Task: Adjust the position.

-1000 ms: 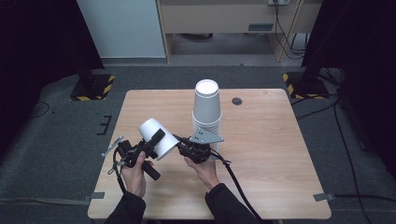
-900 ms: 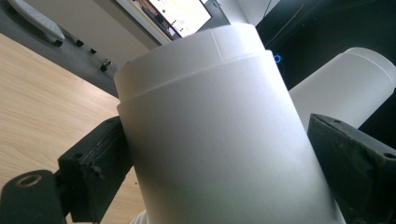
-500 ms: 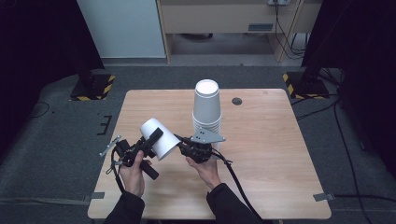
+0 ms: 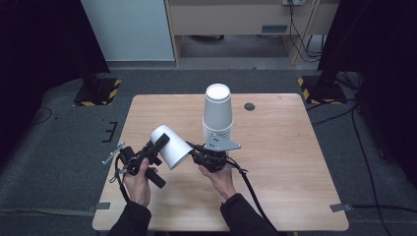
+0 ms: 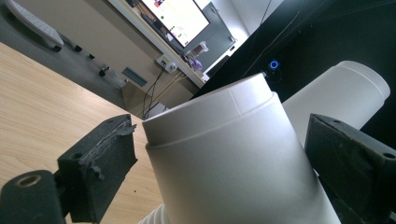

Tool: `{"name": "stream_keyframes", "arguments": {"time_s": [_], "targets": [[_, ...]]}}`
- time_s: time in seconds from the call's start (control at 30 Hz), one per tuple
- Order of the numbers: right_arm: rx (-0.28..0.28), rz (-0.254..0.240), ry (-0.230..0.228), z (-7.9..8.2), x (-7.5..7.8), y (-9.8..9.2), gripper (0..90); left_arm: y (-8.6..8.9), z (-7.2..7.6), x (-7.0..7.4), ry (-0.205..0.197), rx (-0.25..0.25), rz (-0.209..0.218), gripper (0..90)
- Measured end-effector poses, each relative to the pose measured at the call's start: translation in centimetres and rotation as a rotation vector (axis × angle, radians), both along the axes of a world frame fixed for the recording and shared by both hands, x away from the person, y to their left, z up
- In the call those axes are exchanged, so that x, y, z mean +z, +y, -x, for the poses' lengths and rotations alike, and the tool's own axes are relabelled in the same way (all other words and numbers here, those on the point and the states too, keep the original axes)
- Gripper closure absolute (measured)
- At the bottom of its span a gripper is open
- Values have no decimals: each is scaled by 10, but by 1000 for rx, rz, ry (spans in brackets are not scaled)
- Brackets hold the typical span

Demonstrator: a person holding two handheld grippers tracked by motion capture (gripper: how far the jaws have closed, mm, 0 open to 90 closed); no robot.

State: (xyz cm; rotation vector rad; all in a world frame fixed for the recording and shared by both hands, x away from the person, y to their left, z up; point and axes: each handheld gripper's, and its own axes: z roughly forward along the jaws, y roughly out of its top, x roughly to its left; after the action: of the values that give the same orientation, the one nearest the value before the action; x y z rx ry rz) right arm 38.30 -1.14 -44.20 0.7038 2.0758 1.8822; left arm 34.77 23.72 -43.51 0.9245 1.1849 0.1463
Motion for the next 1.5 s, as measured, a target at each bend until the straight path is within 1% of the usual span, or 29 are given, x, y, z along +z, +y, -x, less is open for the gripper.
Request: {"name": "stream_keyframes", "arguments": {"time_s": [0.1,0.33,0.57,0.87,1.0,1.1,1.17,1.33,1.4,1.5], "targets": [[2,2,-1,0,-1,0,848,1,0,0,2,5,0,81],[6,4,6,0,-2,-1,848,6,-1,0,5,20,14,84],[2,-2,13,1,-4,-5,848,8,-1,0,7,24,12,87],[-3,-6,19,2,-4,-12,848,15,-2,1,0,53,10,92],[-2,1,20,4,-4,-14,848,20,-2,2,-8,71,3,94],[0,4,16,5,-3,-16,848,24,-2,1,-9,87,-15,95],[2,5,17,6,-2,-17,848,26,-2,1,-8,92,-19,97],[7,21,16,9,-1,-20,848,29,-3,-1,1,110,-42,106],[12,21,25,10,0,-22,848,30,-4,-3,6,120,-62,112],[17,33,21,12,2,-26,848,33,-5,-6,16,125,-94,118]]}}
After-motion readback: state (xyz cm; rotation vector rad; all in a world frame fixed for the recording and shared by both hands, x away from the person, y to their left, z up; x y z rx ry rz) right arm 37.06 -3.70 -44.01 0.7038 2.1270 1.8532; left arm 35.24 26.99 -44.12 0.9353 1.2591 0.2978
